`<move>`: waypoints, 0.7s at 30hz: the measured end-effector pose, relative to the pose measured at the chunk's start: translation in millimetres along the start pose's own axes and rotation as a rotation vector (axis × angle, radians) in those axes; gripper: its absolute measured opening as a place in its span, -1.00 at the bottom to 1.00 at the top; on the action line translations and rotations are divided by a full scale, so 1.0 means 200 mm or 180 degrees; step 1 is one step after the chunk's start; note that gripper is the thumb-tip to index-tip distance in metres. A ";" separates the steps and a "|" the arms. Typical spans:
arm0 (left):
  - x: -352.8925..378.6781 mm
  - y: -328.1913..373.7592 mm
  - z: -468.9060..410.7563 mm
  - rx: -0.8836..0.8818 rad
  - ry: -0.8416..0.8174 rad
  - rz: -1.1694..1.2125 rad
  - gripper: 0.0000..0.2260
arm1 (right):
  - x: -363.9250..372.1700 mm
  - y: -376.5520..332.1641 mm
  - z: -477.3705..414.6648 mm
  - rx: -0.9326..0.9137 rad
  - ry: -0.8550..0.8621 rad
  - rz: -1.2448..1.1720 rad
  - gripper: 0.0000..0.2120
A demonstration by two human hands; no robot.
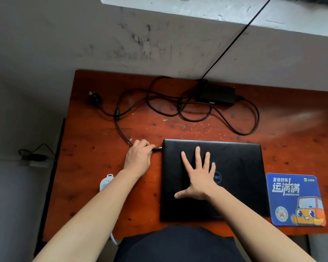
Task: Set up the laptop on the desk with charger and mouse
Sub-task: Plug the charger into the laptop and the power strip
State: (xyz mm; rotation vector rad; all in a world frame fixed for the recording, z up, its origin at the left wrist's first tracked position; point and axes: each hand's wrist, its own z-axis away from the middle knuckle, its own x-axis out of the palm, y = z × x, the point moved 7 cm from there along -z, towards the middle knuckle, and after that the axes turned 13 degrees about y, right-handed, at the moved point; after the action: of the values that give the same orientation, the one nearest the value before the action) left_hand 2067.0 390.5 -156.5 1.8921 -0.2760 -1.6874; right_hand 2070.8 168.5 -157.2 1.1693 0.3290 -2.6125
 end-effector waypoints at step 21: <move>0.02 -0.01 -0.04 0.0038 -0.0179 0.0261 -0.80 | 0.02 0.01 -0.02 -0.0008 -0.0080 -0.0014 0.42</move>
State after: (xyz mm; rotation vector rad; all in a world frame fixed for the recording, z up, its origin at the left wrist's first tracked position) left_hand 2075.4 391.8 -160.8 1.8188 -0.3815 -1.6897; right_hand 2071.4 167.8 -162.1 1.1354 0.3298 -2.6274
